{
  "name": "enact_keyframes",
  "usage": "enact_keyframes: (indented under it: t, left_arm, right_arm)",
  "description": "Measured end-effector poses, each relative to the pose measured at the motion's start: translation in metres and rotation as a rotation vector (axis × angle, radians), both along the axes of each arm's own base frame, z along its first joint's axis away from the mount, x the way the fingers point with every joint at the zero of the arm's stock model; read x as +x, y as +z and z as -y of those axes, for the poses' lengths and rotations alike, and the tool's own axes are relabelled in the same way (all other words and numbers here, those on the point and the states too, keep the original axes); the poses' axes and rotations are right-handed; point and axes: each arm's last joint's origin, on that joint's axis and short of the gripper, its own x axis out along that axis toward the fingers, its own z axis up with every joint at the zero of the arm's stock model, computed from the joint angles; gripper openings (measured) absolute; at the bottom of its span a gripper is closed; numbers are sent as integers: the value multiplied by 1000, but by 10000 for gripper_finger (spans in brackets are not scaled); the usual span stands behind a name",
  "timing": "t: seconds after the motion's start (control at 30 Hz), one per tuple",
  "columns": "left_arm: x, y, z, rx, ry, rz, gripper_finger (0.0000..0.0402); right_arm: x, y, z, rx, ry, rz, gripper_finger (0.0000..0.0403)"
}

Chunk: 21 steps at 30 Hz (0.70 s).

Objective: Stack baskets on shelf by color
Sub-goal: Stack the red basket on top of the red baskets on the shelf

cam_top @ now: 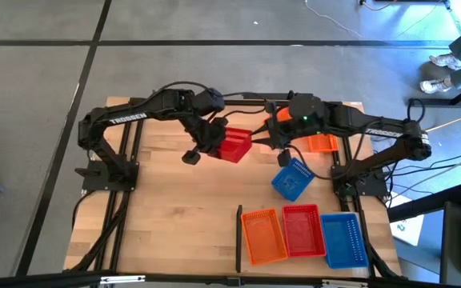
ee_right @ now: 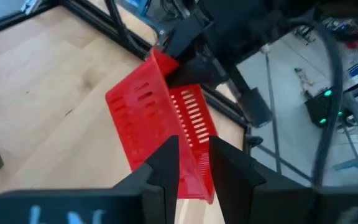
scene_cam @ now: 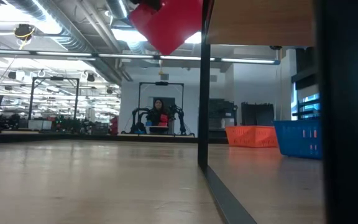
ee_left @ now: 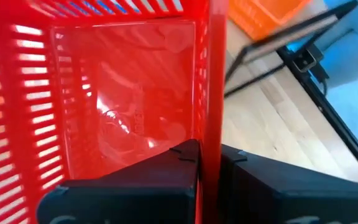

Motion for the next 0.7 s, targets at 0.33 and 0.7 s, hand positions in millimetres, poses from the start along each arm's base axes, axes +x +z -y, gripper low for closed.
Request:
enact_keyframes:
  t: [0.33,0.7]
  left_arm:
    - [10,-14,-2,-31,-18,-54,0]
    - [12,-16,3,-38,-30,-59,0]
  right_arm:
    - [11,-11,8,68,124,-27,90]
    - [26,-27,19,121,189,-74,90]
